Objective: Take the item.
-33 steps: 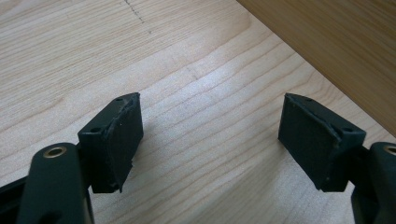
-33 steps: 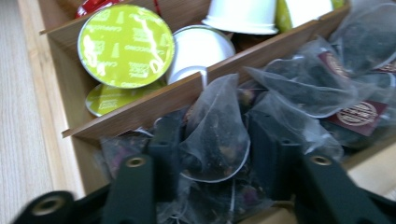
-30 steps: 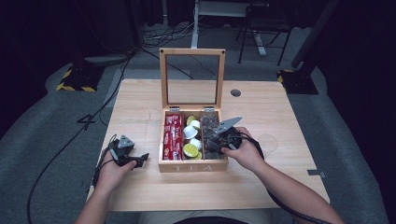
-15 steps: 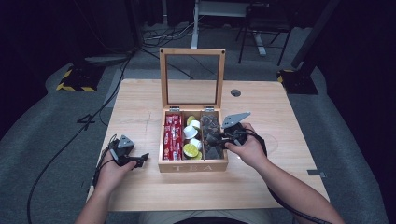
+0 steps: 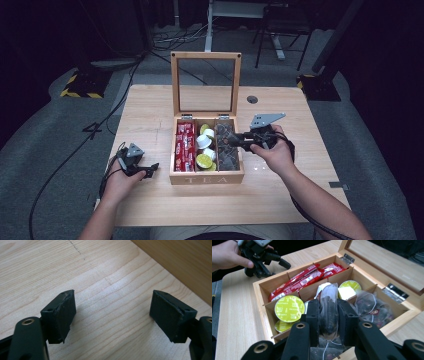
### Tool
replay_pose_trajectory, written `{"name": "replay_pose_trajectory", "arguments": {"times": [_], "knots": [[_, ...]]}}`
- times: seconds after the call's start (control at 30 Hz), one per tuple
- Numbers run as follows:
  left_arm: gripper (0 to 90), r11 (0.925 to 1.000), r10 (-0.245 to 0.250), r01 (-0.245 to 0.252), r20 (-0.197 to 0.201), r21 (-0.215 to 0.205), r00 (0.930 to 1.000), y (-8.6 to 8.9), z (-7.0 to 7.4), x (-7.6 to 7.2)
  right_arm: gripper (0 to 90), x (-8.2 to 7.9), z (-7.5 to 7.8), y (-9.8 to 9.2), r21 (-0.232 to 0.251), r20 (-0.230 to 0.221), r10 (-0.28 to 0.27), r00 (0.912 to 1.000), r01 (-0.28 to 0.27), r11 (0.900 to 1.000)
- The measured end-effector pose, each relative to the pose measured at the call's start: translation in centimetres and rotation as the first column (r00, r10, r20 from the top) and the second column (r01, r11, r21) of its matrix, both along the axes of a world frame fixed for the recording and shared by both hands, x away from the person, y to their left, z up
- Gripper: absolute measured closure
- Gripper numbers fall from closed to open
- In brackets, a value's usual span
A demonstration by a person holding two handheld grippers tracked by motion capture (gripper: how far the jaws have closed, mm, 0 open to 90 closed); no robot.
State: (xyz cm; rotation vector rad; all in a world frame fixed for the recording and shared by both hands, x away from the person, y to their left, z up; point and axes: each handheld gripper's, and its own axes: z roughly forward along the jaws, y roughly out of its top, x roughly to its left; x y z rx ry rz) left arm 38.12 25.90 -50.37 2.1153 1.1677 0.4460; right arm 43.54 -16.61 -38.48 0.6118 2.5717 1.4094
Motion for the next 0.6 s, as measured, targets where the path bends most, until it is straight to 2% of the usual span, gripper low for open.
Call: {"name": "replay_pose_trajectory", "arguments": {"times": [0.3,0.6], "knots": [[21.1,1.0,0.006,-0.006,0.001,-0.003,1.0,0.0,0.0,-0.1,73.5,-0.3,1.4,-1.6,0.002,0.028,-0.03,0.9992,0.03,1.0],[16.9,1.0,0.0,0.0,-0.009,0.002,1.0,-0.3,0.0,0.2,73.5,-0.6,2.5,-4.8,0.002,0.05,-0.101,0.9936,0.101,0.995]]}}
